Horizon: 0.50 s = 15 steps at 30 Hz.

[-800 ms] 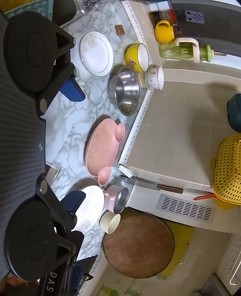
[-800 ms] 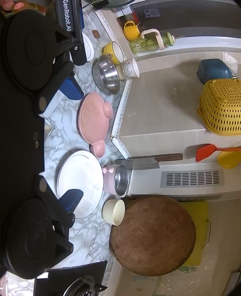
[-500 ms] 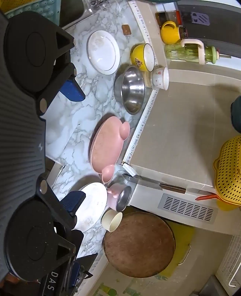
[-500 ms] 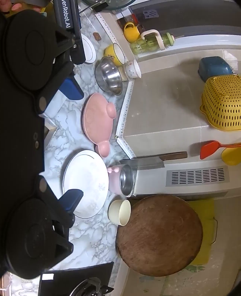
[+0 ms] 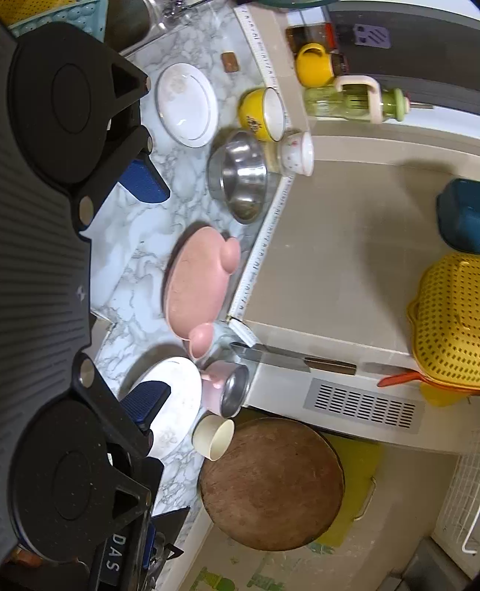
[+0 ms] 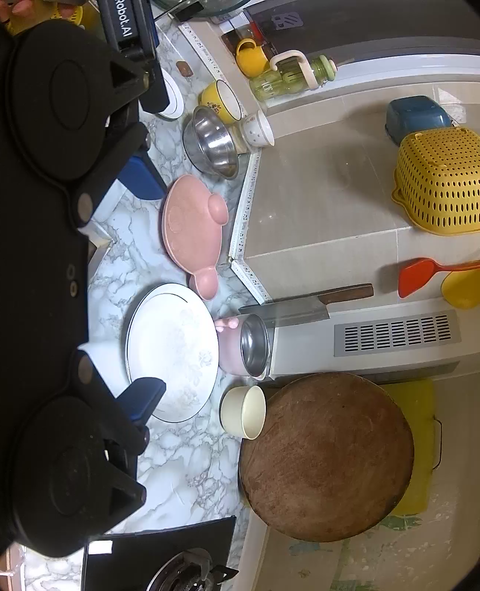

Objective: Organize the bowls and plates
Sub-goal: 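Move both grippers toward the large white floral plate on the counter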

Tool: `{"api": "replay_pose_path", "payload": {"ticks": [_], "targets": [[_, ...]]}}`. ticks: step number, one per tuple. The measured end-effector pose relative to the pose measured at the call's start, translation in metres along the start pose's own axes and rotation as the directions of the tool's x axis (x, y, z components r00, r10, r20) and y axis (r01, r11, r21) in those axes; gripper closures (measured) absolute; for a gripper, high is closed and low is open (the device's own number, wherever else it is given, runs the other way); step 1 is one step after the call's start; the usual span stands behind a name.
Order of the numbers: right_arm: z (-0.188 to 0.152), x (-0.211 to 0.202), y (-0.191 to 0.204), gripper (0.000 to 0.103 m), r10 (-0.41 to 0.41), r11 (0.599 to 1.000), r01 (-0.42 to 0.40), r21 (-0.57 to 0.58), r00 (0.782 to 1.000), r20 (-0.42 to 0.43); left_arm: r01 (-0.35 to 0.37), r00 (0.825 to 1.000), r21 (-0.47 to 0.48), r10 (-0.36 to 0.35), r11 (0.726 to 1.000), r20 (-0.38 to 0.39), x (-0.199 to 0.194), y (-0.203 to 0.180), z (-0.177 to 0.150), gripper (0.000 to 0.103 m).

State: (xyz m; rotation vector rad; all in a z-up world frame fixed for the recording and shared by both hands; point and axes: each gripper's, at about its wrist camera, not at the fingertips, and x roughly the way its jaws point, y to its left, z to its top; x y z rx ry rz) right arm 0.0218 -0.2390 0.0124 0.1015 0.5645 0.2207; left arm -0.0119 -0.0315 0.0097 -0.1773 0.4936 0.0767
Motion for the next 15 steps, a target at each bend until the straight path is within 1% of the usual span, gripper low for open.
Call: {"api": "replay_pose_path", "payload": {"ticks": [6,13,15], "targets": [[0.004,0.002,-0.005,0.000,0.026,1.000,-0.026,0.004,1.000,-0.009,0.016,0.999,-0.001,-0.016,1.000,0.029,-0.002,-0.004,0.002,0.000],[0.008,0.005,-0.011,0.000,0.007,1.000,-0.007,0.001,1.000,0.004,0.019,0.999,0.006,-0.019,1.000,0.033,0.001,-0.009,0.004,0.000],[0.008,0.005,-0.011,0.000,0.013,1.000,-0.013,-0.001,1.000,0.007,0.014,0.999,0.004,-0.015,1.000,0.033,0.001,-0.009,0.005,0.000]]}}
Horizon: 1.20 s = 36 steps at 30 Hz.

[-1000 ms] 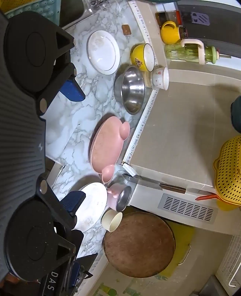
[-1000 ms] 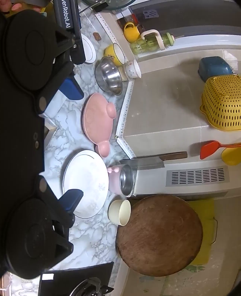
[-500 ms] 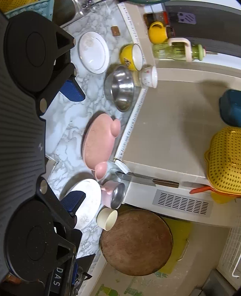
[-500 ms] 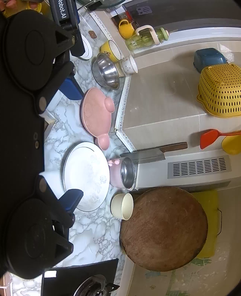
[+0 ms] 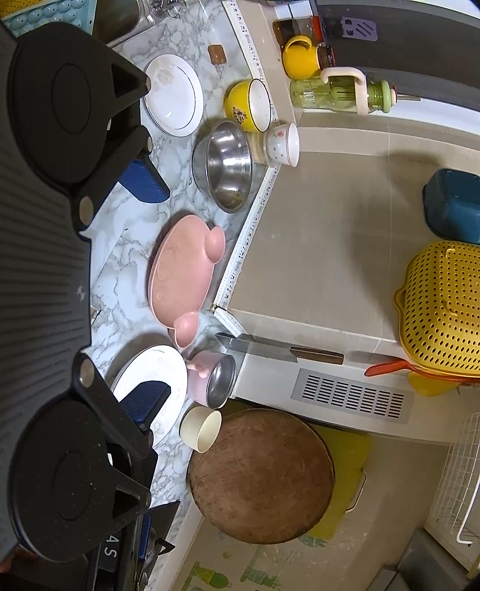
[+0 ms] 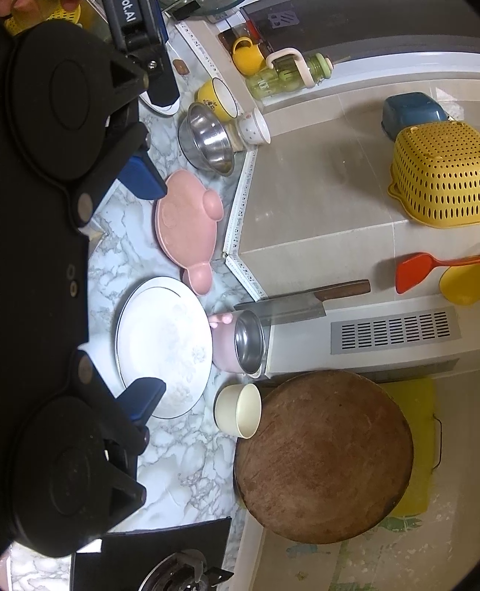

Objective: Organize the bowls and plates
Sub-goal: 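Move both grippers toward the large white floral plate on the counter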

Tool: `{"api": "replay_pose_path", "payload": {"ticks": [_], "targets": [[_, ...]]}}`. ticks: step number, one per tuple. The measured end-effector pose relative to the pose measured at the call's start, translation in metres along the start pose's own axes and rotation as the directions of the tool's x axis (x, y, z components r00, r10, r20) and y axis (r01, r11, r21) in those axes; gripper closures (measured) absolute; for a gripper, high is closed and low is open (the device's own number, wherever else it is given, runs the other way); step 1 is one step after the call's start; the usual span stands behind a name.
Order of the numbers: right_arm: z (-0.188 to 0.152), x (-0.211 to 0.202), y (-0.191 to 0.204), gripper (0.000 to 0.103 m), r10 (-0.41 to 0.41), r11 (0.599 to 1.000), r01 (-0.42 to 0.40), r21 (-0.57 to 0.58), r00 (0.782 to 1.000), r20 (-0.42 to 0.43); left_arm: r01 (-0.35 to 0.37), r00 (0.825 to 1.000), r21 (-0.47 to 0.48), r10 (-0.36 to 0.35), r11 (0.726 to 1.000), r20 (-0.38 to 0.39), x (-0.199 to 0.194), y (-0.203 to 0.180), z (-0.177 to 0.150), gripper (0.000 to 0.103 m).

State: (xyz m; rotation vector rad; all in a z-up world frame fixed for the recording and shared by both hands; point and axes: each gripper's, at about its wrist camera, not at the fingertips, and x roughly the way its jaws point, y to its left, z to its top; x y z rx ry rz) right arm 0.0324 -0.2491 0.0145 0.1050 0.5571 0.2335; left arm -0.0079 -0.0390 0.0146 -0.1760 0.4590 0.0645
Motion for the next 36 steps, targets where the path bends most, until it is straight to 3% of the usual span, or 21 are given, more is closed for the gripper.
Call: {"api": "replay_pose_path", "payload": {"ticks": [20,36], "targets": [[0.0017,0.0028,-0.0026,0.000,0.043,0.999,-0.043,0.014,0.999,-0.003,-0.008,1.000,0.009,0.008,1.000,0.010,0.0018,-0.0009,0.0025,0.000],[0.0016,0.0014,0.0003,0.000,0.031,0.999,-0.031,-0.010,0.999,0.016,-0.022,1.000,0.036,0.022,0.999,0.016,0.0028,-0.0041,0.0036,0.000]]}}
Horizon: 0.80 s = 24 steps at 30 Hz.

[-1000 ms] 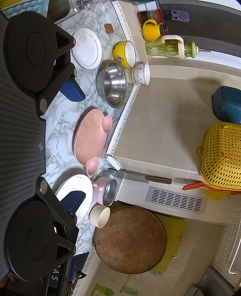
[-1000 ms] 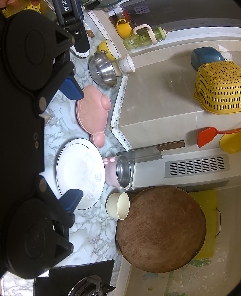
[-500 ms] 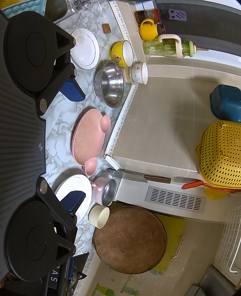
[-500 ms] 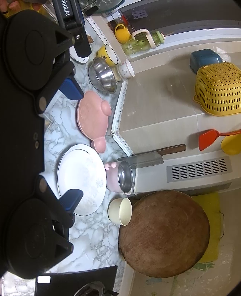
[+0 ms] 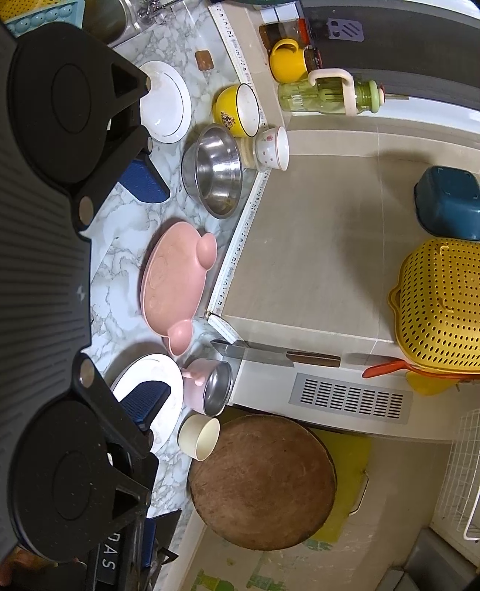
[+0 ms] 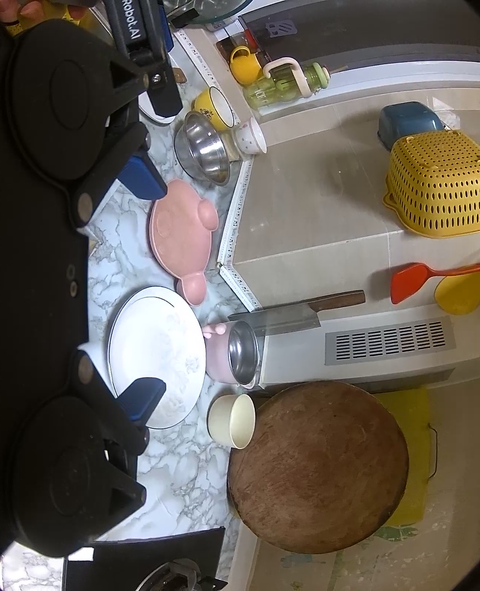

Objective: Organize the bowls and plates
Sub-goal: 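Move both grippers toward the large white floral plate on the counter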

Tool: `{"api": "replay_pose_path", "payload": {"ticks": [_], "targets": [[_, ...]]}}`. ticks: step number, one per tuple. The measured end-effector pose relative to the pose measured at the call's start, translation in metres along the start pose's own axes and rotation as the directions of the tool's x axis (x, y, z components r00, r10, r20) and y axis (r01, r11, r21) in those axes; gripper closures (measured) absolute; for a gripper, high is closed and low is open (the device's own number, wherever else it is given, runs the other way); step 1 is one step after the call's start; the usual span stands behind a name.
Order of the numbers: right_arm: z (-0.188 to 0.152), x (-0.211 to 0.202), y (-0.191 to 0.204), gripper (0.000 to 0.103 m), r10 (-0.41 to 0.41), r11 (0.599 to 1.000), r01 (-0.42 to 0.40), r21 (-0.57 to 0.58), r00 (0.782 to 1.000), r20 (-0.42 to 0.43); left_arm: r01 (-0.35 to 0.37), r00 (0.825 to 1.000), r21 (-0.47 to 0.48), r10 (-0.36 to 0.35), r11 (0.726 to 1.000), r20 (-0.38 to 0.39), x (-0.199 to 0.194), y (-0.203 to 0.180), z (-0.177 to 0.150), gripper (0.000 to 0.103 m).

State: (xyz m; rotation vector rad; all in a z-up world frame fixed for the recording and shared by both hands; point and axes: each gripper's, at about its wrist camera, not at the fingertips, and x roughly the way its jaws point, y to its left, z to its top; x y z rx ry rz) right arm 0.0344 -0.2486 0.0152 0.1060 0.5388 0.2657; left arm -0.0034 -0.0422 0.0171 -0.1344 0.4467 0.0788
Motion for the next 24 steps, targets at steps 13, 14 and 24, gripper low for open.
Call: {"api": "replay_pose_path", "payload": {"ticks": [13,14,24], "targets": [[0.002,0.001,0.005,0.000,-0.016,0.999,0.016,-0.028,1.000,0.016,-0.022,1.000,0.011,0.022,1.000,-0.011,0.004,0.003,0.000,0.000],[0.002,0.002,0.005,0.000,-0.017,0.999,0.017,-0.031,1.000,0.014,-0.022,1.000,0.010,0.022,1.000,-0.014,0.005,0.004,0.001,0.000],[0.003,0.007,0.009,0.000,-0.012,1.000,0.012,-0.027,1.000,0.017,0.012,1.000,-0.008,-0.012,1.000,-0.027,0.014,0.014,0.002,0.000]]}}
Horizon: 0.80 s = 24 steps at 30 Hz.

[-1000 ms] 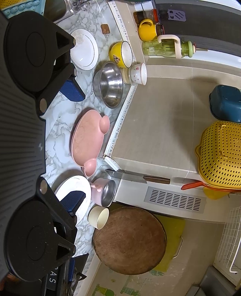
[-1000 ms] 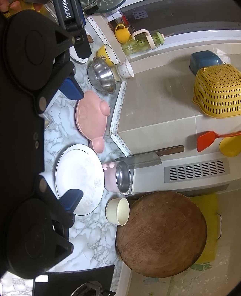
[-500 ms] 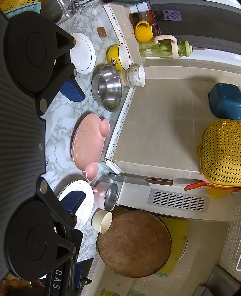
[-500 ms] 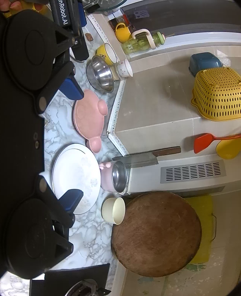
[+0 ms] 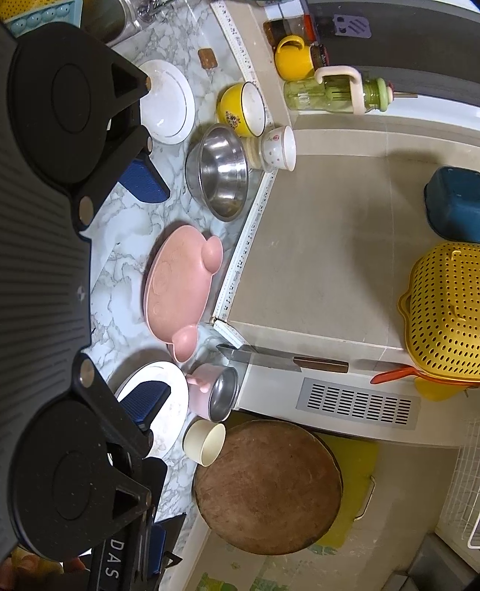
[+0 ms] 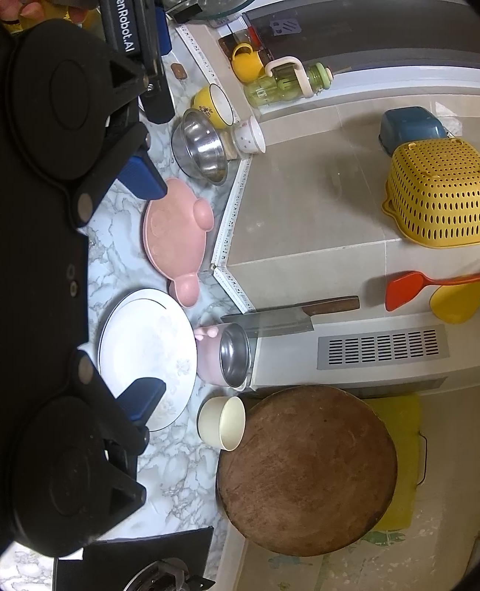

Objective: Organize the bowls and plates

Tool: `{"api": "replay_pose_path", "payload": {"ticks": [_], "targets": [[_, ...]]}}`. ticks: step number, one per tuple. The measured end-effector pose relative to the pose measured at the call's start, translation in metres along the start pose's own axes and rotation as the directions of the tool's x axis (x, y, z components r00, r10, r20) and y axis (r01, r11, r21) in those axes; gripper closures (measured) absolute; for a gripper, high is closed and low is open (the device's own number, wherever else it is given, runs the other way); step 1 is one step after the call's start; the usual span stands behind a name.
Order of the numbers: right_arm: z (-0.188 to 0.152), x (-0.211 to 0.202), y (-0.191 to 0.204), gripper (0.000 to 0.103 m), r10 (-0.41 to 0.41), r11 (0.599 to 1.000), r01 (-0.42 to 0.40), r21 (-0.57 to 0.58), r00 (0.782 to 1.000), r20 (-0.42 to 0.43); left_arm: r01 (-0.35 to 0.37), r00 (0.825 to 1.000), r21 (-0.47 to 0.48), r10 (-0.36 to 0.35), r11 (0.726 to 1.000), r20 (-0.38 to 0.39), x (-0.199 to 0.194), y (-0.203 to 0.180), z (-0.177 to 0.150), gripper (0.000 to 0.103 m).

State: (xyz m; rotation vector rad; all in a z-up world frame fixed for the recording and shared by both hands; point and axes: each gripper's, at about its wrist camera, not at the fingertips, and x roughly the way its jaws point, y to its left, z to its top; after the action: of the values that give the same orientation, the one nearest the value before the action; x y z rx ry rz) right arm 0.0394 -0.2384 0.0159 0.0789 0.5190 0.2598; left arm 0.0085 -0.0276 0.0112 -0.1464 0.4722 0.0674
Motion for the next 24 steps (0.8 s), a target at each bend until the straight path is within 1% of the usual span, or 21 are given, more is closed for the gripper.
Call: {"api": "replay_pose_path", "payload": {"ticks": [3,7,12,14,18,22,24], "targets": [[0.001,0.006,0.002,0.000,-0.014,1.000,0.014,0.001,1.000,-0.014,0.030,1.000,0.002,-0.030,1.000,-0.009,0.009,0.003,0.001,0.000],[0.003,0.015,0.001,0.000,-0.042,0.999,0.042,0.001,0.999,-0.028,0.070,0.997,0.029,-0.070,0.997,-0.023,0.025,-0.001,0.003,0.000],[0.004,0.029,-0.015,0.001,-0.124,0.992,0.124,0.004,0.991,-0.050,0.098,0.995,0.054,-0.096,0.994,-0.033,0.055,-0.012,0.000,0.000],[0.004,0.036,-0.026,0.001,-0.161,0.987,0.161,-0.005,0.985,-0.059,0.118,0.992,0.073,-0.115,0.990,-0.046,0.069,-0.019,-0.001,0.000],[0.003,0.056,-0.053,0.003,-0.218,0.976,0.218,-0.020,0.970,-0.106,0.144,0.987,0.099,-0.136,0.985,-0.082,0.100,-0.038,-0.002,0.000],[-0.002,0.077,-0.076,0.004,-0.247,0.969,0.247,-0.023,0.954,-0.169,0.146,0.983,0.122,-0.129,0.982,-0.134,0.130,-0.054,-0.004,0.000],[-0.006,0.088,-0.086,0.006,-0.250,0.968,0.249,-0.026,0.948,-0.196,0.150,0.978,0.117,-0.131,0.982,-0.160,0.145,-0.061,-0.005,0.000]]}}
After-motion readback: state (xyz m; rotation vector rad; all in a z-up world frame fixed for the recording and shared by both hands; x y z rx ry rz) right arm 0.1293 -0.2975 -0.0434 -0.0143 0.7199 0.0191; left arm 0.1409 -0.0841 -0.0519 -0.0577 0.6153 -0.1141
